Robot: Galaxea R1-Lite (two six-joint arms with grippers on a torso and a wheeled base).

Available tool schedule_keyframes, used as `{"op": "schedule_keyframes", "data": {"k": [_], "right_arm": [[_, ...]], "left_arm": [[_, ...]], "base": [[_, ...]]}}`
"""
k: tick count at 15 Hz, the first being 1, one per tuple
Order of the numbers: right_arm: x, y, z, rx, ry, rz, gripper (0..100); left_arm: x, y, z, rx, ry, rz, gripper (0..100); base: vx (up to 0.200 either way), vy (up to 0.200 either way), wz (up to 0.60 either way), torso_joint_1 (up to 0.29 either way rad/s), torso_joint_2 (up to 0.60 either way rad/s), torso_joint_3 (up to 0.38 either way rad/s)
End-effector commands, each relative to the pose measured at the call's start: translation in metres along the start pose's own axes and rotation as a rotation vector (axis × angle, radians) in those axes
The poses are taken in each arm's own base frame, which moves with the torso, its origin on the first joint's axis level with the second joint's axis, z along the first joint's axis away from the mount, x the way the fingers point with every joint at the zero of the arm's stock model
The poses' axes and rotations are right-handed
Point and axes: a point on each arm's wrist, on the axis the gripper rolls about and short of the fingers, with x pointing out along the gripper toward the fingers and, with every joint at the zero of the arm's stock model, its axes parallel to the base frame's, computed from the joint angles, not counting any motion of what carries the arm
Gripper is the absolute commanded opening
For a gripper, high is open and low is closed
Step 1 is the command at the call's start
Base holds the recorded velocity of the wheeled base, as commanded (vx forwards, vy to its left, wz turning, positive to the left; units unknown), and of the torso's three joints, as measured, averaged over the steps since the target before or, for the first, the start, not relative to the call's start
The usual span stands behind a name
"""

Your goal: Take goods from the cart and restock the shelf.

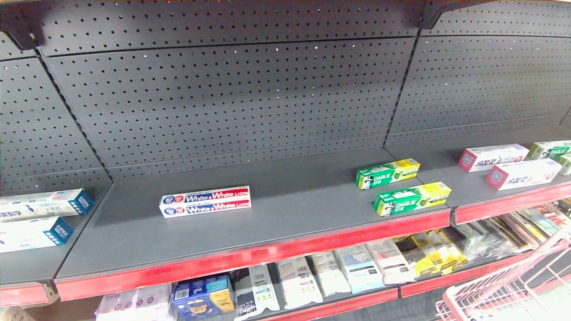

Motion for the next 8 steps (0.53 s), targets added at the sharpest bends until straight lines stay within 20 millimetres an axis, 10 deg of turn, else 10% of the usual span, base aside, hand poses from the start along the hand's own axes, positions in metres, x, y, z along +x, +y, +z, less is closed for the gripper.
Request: {"op": "schedule_keyframes", "data": {"k": [1,8], "right_arm": [[0.121,-0.060,-0.063,0.021,0.726,-0.177,100],[0.145,-0.135,-0.168,-0.133,0.969,-0.086,100]], "left_arm": [[0.000,0.000,0.000,0.001,0.001,0.000,100],[0.000,0.000,0.000,-0.001,0.001,0.000,100]], "base": [[0.000,0.000,0.00,0.000,0.00,0.000],[0.000,0.000,0.00,0.000,0.00,0.000]]}}
